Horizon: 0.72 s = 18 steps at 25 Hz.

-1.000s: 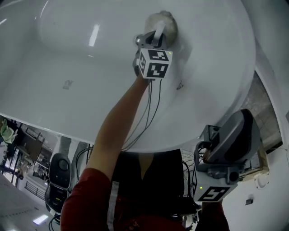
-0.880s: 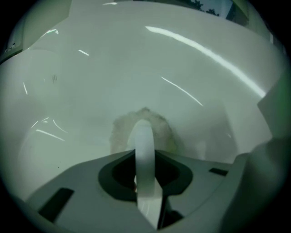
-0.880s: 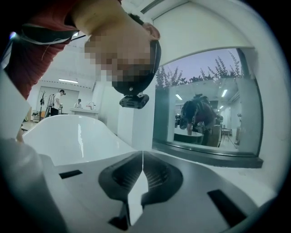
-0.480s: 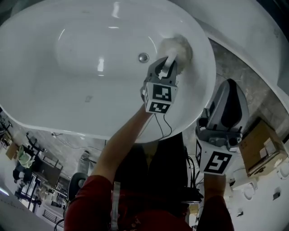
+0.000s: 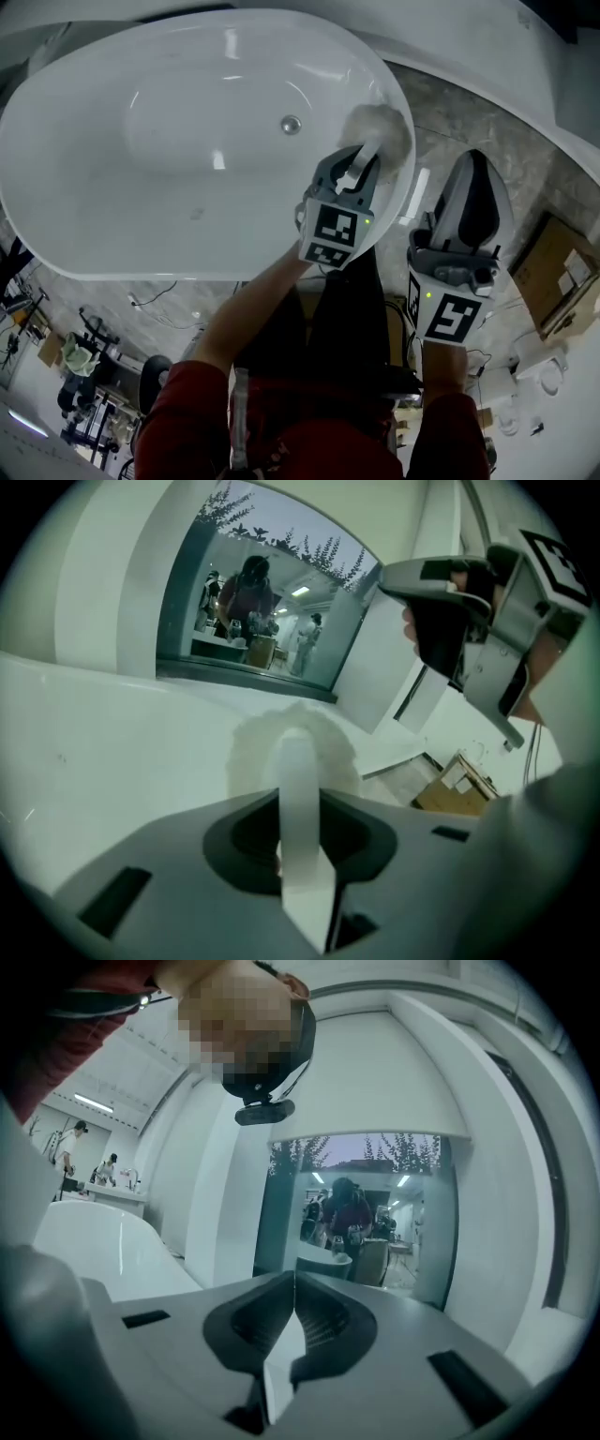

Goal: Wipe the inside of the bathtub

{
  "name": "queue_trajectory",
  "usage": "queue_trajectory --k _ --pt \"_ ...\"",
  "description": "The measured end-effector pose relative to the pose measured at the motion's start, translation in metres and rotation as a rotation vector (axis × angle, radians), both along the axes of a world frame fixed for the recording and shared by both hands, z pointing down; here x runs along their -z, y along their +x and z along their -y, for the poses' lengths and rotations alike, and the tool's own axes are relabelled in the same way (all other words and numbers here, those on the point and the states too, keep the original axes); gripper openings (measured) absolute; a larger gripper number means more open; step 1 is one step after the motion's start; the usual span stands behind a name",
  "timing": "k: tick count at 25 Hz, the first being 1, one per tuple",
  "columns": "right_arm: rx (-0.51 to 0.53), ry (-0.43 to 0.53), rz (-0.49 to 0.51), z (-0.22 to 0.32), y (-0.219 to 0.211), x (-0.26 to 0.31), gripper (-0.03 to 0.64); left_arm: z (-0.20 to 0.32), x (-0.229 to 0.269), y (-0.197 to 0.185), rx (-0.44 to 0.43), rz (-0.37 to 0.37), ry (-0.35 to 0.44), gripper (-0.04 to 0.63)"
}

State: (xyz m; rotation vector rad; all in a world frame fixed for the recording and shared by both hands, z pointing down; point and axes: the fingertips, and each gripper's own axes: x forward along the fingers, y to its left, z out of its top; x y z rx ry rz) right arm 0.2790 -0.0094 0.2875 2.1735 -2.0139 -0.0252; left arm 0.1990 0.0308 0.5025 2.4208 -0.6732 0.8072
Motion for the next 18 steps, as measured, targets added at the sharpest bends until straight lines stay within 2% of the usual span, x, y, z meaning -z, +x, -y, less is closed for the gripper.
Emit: queue_trajectory --k 6,11,18 --pt "0.011 -0.022 0.012 -0.008 0.0 -0.011 0.012 -0.002 -0.019 0.002 -0.015 0.019 0.017 0.094" --pt "0.018 -0.04 0.023 -0.006 0.004 -0.026 0.012 -0.002 -0.039 0.0 0.006 0.036 -0.013 0.094" --pt "0.084 -0.069 0.041 0.015 -0.017 -0.053 0.012 0.01 -0.082 -0.018 0.053 0.073 -0.048 0.094"
